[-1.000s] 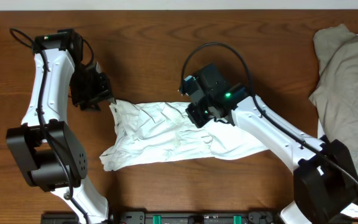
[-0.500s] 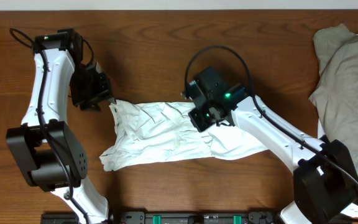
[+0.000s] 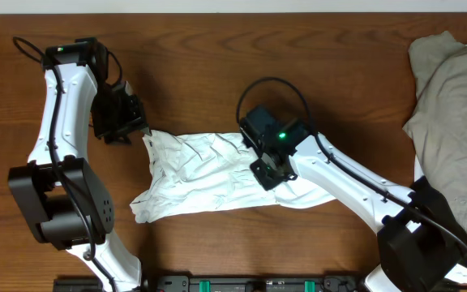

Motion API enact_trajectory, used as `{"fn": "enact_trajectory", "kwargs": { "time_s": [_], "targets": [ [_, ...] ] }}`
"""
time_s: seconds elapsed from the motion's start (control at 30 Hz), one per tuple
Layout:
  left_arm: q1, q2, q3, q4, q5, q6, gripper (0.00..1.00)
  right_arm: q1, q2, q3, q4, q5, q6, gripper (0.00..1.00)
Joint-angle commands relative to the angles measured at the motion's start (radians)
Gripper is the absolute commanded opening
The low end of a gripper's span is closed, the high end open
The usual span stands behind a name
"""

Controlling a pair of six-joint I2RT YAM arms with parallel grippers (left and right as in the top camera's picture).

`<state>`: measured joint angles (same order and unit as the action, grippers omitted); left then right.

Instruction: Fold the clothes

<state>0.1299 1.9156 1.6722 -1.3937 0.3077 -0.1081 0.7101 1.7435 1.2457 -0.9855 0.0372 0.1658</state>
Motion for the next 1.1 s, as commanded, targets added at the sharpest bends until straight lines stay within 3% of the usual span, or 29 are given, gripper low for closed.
{"fn": "enact_trajectory", "kwargs": {
  "time_s": [0.0,0.13,0.33,0.4,0.47,0.5,0.9,1.07],
  "targets": [
    [0.002,0.002,0.0,-0.006,-0.002,-0.002,0.52,0.003,-0.002,-0.027,0.002,0.086,0.085,0.18],
    [0.002,0.002,0.0,-0.007,-0.003,-0.002,0.52,0.003,-0.002,-0.082,0.032,0.057,0.085,0.25],
    [0.002,0.002,0.0,-0.006,-0.002,-0.002,0.52,0.004,-0.002,-0.164,0.111,0.01,0.093,0.25],
    [0.002,0.002,0.0,-0.006,-0.002,-0.002,0.52,0.004,-0.002,-0.182,0.132,0.011,0.092,0.19],
    [0.002,0.002,0.0,-0.006,-0.003,-0.002,0.52,0.003,-0.002,-0.196,0.159,0.01,0.092,0.04],
    [0.001,0.002,0.0,-0.006,-0.002,-0.002,0.52,0.004,-0.002,-0.197,0.165,0.011,0.092,0.01],
    [0.002,0.002,0.0,-0.006,-0.002,-0.002,0.52,0.016,-0.005,-0.089,0.327,-0.223,-0.079,0.01],
    [0.002,0.002,0.0,-0.006,-0.002,-0.002,0.52,0.025,-0.002,-0.077,0.334,-0.229,-0.097,0.03]
  ]
}}
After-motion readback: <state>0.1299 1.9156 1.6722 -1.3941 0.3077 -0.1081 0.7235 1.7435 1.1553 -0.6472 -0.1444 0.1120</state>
